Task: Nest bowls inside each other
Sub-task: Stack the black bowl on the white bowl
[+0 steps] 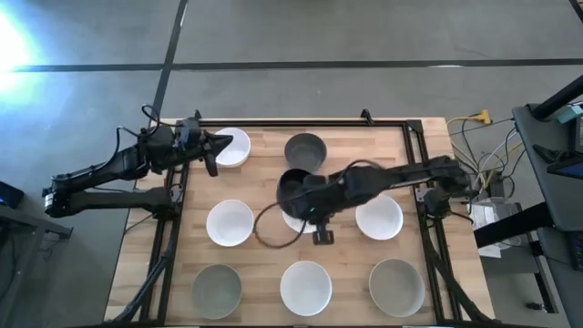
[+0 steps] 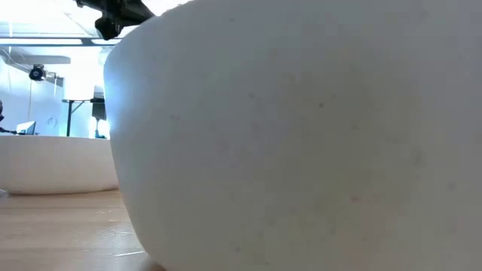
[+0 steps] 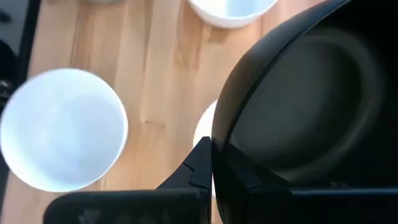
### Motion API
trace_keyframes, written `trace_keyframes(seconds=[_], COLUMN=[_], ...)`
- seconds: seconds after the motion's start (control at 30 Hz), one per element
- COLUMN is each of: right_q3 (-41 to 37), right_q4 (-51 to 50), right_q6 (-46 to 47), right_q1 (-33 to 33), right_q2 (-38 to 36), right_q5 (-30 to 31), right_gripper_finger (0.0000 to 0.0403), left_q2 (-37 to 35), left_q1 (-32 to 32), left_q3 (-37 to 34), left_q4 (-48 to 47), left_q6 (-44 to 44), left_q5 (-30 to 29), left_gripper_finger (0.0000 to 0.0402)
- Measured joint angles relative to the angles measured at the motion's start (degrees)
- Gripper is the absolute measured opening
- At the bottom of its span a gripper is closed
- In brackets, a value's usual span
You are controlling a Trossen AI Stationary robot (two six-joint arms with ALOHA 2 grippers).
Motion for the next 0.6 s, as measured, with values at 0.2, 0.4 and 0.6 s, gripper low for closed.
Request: trace_keyframes(seconds=[0.2,0.4,0.6], right_q3=[5.71,6.72,6.17], right_q4=[-7.68,-8.99,-10.6], right_q6=[0.1,0.64,3.55], right_q1=[0.93,0.97,1.09], right_q2=[9.14,14.07,15.79], right_q5=[1.37,4.52,4.47], right_gripper_finger=[0.0009,0.0009,0.0009], left_q2=[-0.21,-0.16,-0.52], left_q1=[0.0,0.0,0.0], left_q3=[-0.26,-0.79,-0.86], left_q4=[-0.43,-0.43,-1.36], left_q6=[0.0,-0.07,-0.2], left_q5=[0.02,0.02,0.04], left_gripper_finger=[0.0,0.0,0.0])
